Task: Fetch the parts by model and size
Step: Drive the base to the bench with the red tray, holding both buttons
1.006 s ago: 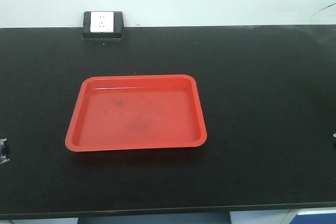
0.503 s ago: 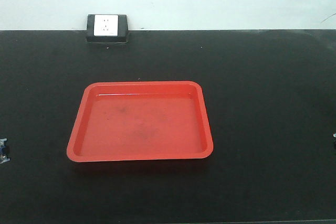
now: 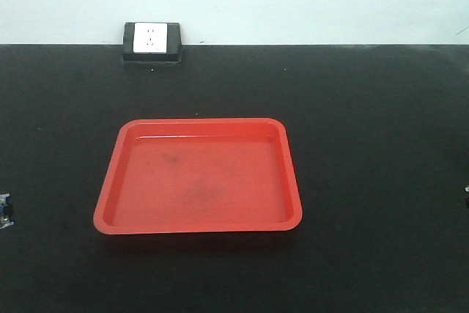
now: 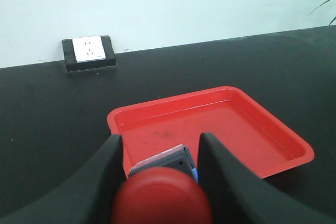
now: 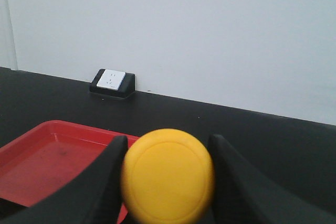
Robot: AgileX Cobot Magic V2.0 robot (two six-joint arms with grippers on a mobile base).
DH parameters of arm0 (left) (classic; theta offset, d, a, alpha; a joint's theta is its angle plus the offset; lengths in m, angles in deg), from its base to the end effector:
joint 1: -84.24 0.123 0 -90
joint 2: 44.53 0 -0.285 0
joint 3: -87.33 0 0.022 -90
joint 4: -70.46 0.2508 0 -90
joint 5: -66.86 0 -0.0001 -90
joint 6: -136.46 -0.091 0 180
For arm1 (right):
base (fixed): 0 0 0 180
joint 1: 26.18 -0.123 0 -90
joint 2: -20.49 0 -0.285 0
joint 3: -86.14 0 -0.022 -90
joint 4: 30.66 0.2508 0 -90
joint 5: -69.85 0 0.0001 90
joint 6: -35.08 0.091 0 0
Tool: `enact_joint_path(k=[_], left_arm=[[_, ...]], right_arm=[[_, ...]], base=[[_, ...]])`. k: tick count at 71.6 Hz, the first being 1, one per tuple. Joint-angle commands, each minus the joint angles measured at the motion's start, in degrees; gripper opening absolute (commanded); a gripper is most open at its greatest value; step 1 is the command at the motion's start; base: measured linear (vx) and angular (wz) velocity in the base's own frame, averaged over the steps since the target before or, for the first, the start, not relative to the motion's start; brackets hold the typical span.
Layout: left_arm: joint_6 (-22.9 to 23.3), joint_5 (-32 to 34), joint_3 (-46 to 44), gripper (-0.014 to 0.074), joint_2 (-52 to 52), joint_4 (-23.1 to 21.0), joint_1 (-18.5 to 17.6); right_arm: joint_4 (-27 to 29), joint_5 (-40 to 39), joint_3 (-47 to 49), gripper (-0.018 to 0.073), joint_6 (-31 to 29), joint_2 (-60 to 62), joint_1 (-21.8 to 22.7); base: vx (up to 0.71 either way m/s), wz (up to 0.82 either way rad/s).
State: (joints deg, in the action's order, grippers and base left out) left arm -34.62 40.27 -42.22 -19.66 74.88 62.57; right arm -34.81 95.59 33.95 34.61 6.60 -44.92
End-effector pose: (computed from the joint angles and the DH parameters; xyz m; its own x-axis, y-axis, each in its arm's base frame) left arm 0.0639 -0.0220 0.3089 -0.2192 -0.0060 -0.9757 0.3199 0.9443 -0.0777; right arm 0.0337 0.0084 0.3103 -0.0076 -0.0801 -0.9968 -0.2927 0.9533 -0.0743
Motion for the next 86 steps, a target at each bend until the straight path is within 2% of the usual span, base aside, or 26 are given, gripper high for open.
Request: enact_joint_path(k=[1,86], left_arm=[[0.1,5.0,-1.5,-0.0007,0.7,0.0,-0.1],[0.1,5.0,-1.5,-0.0007,0.7,0.0,-0.1]], right_arm=[[-0.5,-5.0,1.5,-0.0010,-0.3,-0.8,0.1],[-0.5,-5.0,1.5,-0.0010,-0.3,-0.8,0.1]], base=[[0.03,0.01],[0.00,0.00]])
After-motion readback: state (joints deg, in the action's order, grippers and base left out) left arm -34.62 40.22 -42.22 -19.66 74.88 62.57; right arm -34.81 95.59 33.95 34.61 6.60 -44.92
